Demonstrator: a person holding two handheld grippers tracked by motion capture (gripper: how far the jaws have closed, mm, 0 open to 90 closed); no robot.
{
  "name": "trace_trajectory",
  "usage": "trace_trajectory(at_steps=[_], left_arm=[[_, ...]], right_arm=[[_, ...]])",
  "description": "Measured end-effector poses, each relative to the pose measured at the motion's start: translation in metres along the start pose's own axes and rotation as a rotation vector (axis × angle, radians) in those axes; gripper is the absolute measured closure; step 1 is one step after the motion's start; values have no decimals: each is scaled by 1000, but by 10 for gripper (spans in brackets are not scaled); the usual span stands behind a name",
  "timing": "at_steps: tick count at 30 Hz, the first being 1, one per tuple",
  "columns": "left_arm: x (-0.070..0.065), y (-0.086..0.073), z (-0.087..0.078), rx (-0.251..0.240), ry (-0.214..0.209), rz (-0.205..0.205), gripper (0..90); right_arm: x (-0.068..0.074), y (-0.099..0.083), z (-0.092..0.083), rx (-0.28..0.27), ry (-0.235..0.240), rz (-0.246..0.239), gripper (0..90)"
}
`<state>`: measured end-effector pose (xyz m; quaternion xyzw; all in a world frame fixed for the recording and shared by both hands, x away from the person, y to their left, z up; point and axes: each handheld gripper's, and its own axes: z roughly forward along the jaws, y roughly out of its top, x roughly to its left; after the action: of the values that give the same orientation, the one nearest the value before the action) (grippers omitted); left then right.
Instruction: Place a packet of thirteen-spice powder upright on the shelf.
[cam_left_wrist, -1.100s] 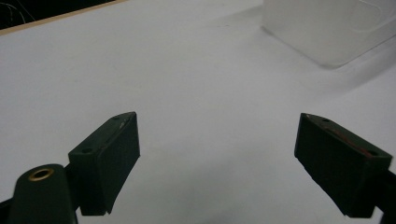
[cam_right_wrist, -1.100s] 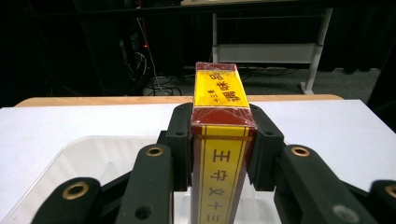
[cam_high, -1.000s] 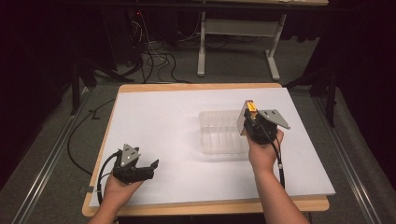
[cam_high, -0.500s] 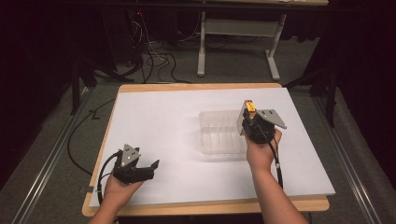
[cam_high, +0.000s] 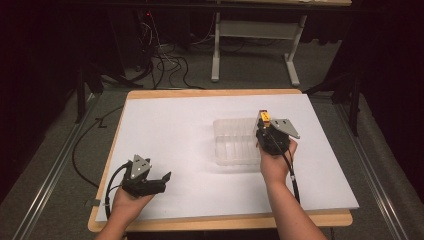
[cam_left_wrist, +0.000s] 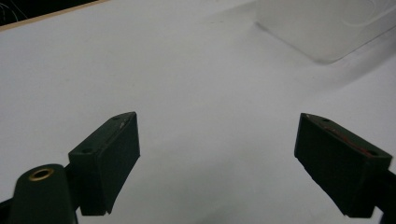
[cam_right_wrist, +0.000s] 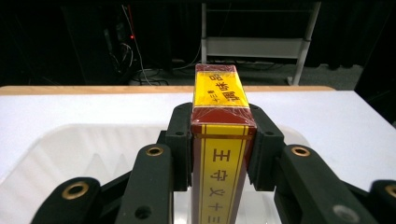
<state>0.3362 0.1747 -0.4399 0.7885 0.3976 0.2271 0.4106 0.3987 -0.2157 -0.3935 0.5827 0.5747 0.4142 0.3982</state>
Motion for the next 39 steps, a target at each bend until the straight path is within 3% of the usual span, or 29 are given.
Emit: trace_trajectory(at_steps=[12, 23, 29, 32, 35, 39], left_arm=[[-1, 0, 0, 0, 1, 5, 147], [0, -1, 2, -2, -9, 0, 148], [1, 0, 3, -5, -15, -7, 148], [1, 1, 3, -12, -20, -12, 148], [-1, 2, 4, -18, -30, -16, 149], [-3, 4, 6, -17, -48, -19, 148]], right_arm=[[0, -22, 12, 40, 8, -11, 665], [-6, -28, -1, 52, 55, -23, 547], [-11, -29, -9, 58, 112, -26, 417], [-15, -30, -15, 77, 184, -21, 319], [-17, -30, -20, 74, 204, -35, 296], [-28, -32, -37, 63, 277, -52, 247]])
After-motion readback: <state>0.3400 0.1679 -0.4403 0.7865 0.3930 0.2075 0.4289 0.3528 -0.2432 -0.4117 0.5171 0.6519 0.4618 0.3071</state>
